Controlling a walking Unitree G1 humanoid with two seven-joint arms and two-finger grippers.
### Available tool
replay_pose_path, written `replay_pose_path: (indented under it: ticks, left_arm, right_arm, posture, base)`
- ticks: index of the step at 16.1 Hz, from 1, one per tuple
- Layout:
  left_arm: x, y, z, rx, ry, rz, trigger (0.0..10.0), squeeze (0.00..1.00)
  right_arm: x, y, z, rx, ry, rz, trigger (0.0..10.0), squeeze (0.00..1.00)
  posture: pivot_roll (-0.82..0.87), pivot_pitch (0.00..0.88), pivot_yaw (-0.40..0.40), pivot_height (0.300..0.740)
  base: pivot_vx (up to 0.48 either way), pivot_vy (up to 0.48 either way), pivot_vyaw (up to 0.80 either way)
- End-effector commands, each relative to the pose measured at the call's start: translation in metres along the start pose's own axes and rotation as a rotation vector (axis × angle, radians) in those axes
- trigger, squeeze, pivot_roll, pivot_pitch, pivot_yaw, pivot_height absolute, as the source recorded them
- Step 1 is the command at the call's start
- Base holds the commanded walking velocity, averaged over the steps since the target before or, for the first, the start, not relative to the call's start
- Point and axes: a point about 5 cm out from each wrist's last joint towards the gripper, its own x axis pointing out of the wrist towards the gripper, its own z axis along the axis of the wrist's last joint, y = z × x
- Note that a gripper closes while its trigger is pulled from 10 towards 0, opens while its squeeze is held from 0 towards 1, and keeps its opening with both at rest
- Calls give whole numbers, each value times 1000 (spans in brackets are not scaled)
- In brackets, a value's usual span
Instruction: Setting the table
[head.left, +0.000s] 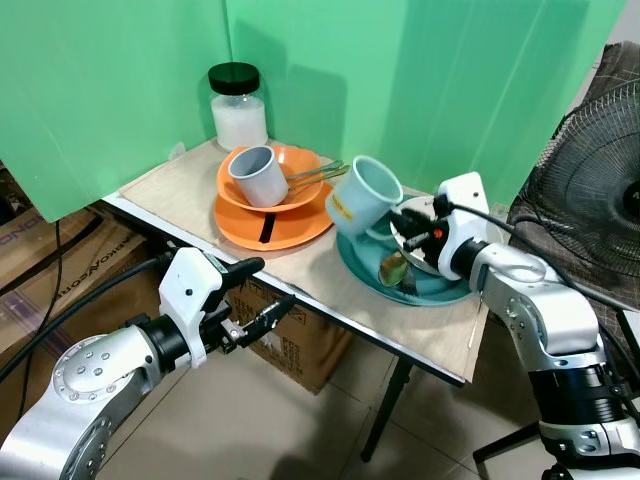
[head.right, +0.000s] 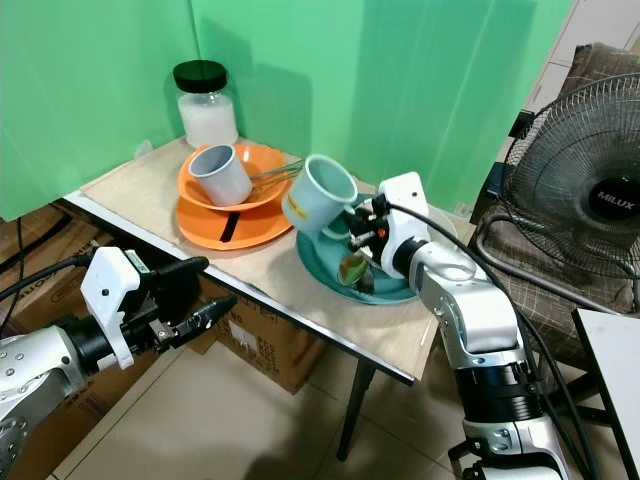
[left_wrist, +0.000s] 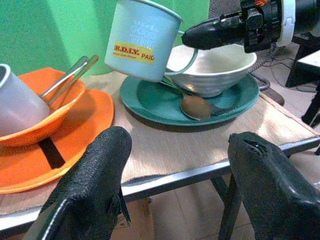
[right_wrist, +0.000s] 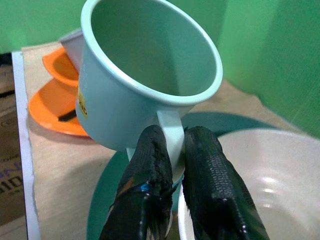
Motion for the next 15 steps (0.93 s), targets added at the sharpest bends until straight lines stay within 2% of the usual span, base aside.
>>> replay_pose_path:
  ticks: [1, 5, 6, 9, 10, 11, 12, 14, 15]
  left_arm:
    - [-1, -1, 2, 9, 1, 14, 10000, 0]
    - [-1, -1, 3, 18, -13, 87, 10000, 0]
    - [3, 2, 6, 50, -47, 173, 10000, 0]
    - [6, 6, 5, 73, -45, 281, 10000, 0]
    - [7, 12, 4, 73, -22, 349, 10000, 0]
    - [8, 18, 4, 78, -6, 428, 10000, 0]
    - [10, 19, 7, 92, -15, 466, 10000, 0]
    - [12, 16, 9, 131, -26, 512, 10000, 0]
    - [14, 13, 10, 111, -30, 521, 10000, 0]
  right_arm:
    - [-2, -4, 14, -8, -53, -24, 0, 0]
    - [-10, -17, 31, -43, -153, -134, 0, 0]
    - [-20, -16, 39, -11, -260, -180, 0, 0]
    - [-37, -8, 41, -4, -362, -226, 0, 0]
    - [-42, -3, 41, -21, -398, -226, 0, 0]
    - [-47, 3, 39, -47, -423, -228, 1765, 0]
    - [-48, 5, 36, -54, -414, -241, 10000, 0]
    - [-54, 9, 30, -77, -406, -265, 10000, 0]
    - [-56, 11, 26, -83, -384, -271, 10000, 0]
  posture:
    - [-71, 0, -9, 740]
    - [-69, 0, -12, 740]
    - [-72, 0, -9, 740]
    - [-79, 0, -4, 740]
    - [-84, 0, 3, 740]
    - [-87, 0, 10, 740]
    - [-88, 0, 12, 740]
    - [-90, 0, 14, 740]
    - [-94, 0, 12, 740]
  base:
    - [0, 0, 0]
    - [0, 0, 0]
    - [0, 0, 0]
    - [0, 0, 0]
    - [0, 0, 0]
    - [0, 0, 0]
    - [0, 0, 0]
    - [0, 0, 0]
    - [0, 0, 0]
